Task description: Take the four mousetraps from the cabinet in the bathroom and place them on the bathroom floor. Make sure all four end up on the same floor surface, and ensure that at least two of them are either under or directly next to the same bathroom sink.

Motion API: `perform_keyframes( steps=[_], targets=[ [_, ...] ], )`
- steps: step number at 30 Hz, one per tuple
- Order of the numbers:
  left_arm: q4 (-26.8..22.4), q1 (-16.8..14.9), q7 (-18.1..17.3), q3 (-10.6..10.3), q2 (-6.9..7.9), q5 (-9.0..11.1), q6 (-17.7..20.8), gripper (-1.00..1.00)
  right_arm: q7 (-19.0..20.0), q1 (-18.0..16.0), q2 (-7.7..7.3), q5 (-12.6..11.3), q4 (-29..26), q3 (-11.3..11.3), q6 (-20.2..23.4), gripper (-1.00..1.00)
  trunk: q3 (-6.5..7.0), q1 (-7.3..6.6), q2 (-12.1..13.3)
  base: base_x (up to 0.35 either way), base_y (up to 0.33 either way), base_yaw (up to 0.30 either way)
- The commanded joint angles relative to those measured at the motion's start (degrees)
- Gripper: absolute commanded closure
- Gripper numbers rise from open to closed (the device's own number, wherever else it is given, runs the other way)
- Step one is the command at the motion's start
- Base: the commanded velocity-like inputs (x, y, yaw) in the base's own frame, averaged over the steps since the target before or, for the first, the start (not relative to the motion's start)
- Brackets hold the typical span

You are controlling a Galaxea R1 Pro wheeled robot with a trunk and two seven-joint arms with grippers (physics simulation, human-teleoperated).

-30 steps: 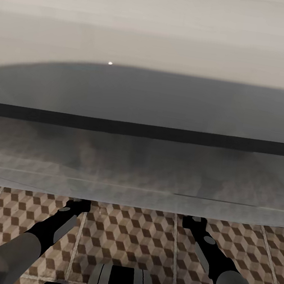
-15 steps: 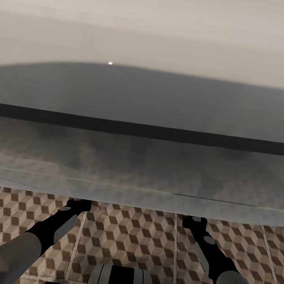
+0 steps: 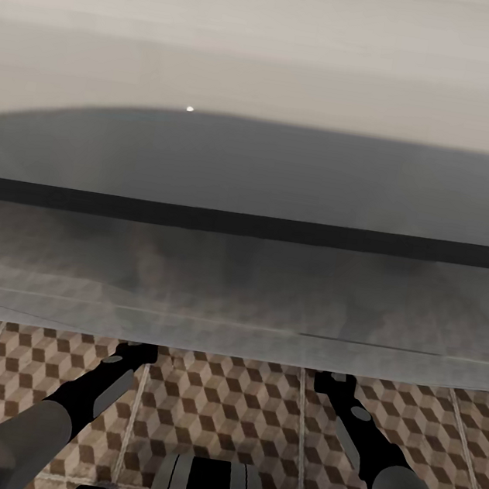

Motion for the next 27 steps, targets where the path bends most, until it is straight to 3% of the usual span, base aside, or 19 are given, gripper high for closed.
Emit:
perform_keyframes(
  steps=[1,12,19,27],
  targets=[
    [-0.16,-0.02,0.64,-0.49,0.09,0.2,0.27,1.0,0.26,-0.03,-0.06,-0.69,0.06,0.31,-0.25,1.0,-0.03,-0.01,-0.01,0.0,0.0,0.0],
    [-0.17,-0.02,0.44,-0.49,0.1,0.2,0.38,1.0,0.26,-0.03,-0.06,-0.69,0.06,0.3,-0.25,1.0,-0.03,-0.01,-0.01,0.0,0.0,0.0],
    [-0.16,-0.02,-3.09,-0.49,0.22,0.2,0.59,1.0,0.26,-0.03,-0.06,-0.69,0.06,0.3,-0.3,1.0,-0.03,-0.01,-0.01,0.0,0.0,0.0],
    [-0.16,-0.02,-3.97,-0.49,0.12,0.18,0.69,1.0,0.26,-0.03,-0.06,-0.72,0.06,0.31,-0.27,1.0,-0.03,-0.01,-0.01,0.0,0.0,0.0]
  ],
)
